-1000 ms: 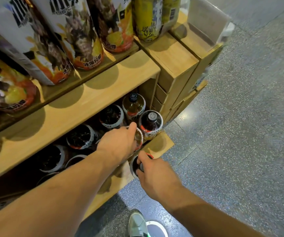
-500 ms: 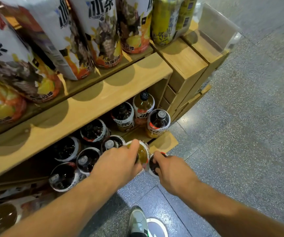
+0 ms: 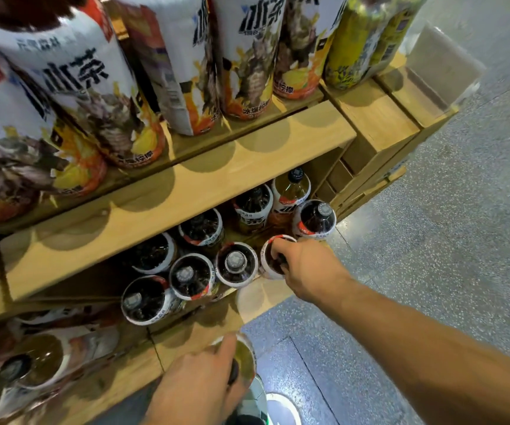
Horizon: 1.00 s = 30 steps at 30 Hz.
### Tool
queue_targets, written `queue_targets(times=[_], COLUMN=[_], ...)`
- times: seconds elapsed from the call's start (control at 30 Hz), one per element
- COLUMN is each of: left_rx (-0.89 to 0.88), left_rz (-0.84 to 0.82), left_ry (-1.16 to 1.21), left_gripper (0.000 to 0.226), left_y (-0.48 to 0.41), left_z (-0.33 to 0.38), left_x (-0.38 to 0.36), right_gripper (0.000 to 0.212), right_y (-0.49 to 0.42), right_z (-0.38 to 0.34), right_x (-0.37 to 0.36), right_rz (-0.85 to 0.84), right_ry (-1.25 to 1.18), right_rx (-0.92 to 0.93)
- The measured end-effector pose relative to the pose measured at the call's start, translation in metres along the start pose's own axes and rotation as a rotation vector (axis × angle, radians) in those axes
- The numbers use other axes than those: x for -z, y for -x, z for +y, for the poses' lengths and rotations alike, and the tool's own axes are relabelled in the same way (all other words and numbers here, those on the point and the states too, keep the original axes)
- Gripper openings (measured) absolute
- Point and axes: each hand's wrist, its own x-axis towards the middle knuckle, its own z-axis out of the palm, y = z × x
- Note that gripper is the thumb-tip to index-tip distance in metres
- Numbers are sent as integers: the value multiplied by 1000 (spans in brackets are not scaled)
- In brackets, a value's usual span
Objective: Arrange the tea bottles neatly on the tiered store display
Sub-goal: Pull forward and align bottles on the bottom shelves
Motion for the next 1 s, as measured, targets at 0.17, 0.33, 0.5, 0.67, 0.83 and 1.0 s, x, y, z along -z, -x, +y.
queue_targets(times=[0.17,0.33,0.5,0.67,0.83,1.0], left_rx=[58,122,186,197,224,253], left_rz=[-52,-46,-29,-37,7,2], left_ry=[24,71,43,128,230,303], left_gripper=[59,53,56,49,73,79], left_y=[5,12,16,35,58,82], left_z=[-32,-55,-65,-76,-98,-124], left_x=[-10,-7,-3,-1,-13,-36], right_gripper=[35,41,40,50,36,59], right_y=[-31,-43,-50,-25,27,63], right_z=[-8,-6,0,-20,-76,-161], right_x=[3,11,13,9,-13,-80], right_rz=[24,31,45,93,167,-317], right_ry=[-11,-7,-12,192,304,277], right_rx=[-54,-84,-87,-94,234,457])
